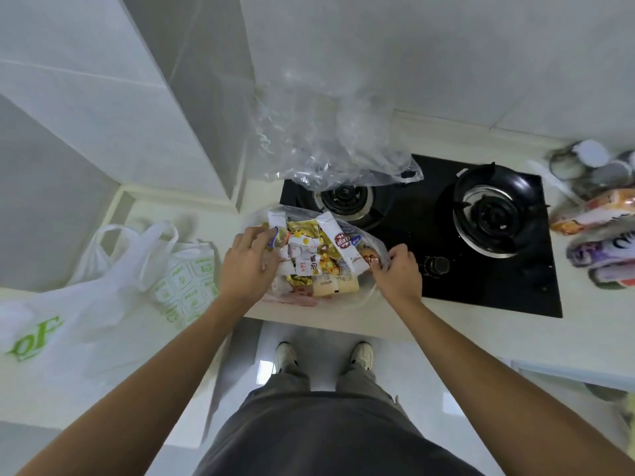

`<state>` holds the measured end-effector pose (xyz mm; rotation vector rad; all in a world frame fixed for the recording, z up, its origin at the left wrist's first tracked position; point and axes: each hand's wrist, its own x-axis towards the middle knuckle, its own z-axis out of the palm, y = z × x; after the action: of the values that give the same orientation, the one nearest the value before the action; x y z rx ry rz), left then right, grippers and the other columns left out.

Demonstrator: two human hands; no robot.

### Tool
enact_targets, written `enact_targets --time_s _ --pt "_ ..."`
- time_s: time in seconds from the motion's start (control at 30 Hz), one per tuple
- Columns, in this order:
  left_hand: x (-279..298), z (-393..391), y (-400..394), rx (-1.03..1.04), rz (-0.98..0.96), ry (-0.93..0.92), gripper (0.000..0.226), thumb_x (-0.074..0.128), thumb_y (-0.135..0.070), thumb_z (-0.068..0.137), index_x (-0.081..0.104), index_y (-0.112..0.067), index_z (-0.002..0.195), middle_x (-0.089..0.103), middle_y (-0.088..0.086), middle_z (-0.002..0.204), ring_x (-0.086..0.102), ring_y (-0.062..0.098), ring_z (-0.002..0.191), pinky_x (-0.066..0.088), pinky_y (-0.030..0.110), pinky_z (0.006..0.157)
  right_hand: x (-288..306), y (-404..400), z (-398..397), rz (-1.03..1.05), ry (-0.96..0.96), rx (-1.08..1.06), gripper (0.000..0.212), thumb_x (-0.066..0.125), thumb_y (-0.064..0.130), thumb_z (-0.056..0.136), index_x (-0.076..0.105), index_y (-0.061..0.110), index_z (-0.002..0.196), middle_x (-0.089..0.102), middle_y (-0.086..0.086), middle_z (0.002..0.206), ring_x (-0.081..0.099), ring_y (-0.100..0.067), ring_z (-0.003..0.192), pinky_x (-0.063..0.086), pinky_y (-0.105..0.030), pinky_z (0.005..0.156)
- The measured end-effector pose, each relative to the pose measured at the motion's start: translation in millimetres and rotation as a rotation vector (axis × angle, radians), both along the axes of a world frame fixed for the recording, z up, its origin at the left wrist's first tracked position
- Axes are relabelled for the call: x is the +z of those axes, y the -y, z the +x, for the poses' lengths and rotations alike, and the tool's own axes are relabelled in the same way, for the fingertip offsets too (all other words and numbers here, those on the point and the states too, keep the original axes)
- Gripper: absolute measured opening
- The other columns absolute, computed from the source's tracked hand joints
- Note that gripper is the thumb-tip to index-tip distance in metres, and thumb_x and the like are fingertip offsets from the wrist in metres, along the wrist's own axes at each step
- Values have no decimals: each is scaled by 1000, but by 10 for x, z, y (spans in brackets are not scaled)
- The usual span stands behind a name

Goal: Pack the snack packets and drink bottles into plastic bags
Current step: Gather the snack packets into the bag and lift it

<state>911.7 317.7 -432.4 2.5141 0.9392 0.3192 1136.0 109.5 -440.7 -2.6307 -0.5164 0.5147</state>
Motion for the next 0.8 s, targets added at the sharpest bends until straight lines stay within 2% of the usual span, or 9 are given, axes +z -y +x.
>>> enact_targets --time_s 0.13,0.2,0.27,0.33,0.4,0.47,0.57,0.67,0.8 --pt "-4 -135 -53 216 22 -6 37 50 -31 94 59 -11 124 54 12 116 51 32 102 50 48 81 -43 -38 1 -35 -82 -71 39 77 31 87 47 14 105 62 -11 106 59 -27 88 42 -35 69" --pt "-20 -180 -73 311 -31 -75 33 56 -29 93 59 -14 122 51 14 115 48 34 106 51 50 81 -57 -69 -2 -53 -126 -135 44 78 30 86 50 9 112 65 -15 110 65 -36 97 45 -36 71" --pt "-41 -198 -79 330 -118 -167 38 64 -33 91 57 -19 126 48 15 119 46 35 113 52 50 82 -88 -98 11 -55 -186 -223 48 79 29 85 52 6 117 65 -18 115 66 -40 105 49 -37 76" --pt "-60 -187 -95 335 -224 -214 46 68 -37 91 54 -21 131 48 16 124 45 35 118 50 48 85 -94 -121 35 -42 -252 -314 40 77 22 84 58 6 116 67 -17 114 66 -37 102 49 -36 75" --pt "-75 -155 -128 338 -304 -214 49 71 -35 91 52 -20 134 53 15 124 48 34 119 49 46 89 -87 -138 54 -15 -307 -364 21 73 17 86 69 7 104 71 -14 104 66 -29 86 49 -32 68" --pt "-79 -126 -163 324 -357 -171 48 73 -28 90 53 -18 133 60 11 114 55 30 110 49 42 86 -88 -151 74 40 -335 -402 12 70 20 90 73 9 89 73 -13 93 64 -23 74 51 -32 61" --pt "-38 -112 -194 369 -423 -74 38 65 -11 93 55 -15 129 61 3 88 59 22 84 46 34 71 -74 -165 101 200 -386 -513 24 68 28 92 67 13 74 73 -12 83 72 -29 79 61 -43 74" --pt "56 -134 -220 415 -438 28 32 61 -4 93 53 -14 122 53 2 73 54 19 68 42 32 60 -27 -173 121 301 -388 -527 28 62 27 95 63 12 71 68 -9 77 68 -28 77 57 -41 73" --pt "222 -106 -269 466 -502 162 34 62 -5 93 45 -14 121 50 3 69 50 18 62 40 32 57 215 -279 65 520 -495 -488 30 57 21 103 59 12 74 57 -3 65 56 -17 59 53 -37 64"
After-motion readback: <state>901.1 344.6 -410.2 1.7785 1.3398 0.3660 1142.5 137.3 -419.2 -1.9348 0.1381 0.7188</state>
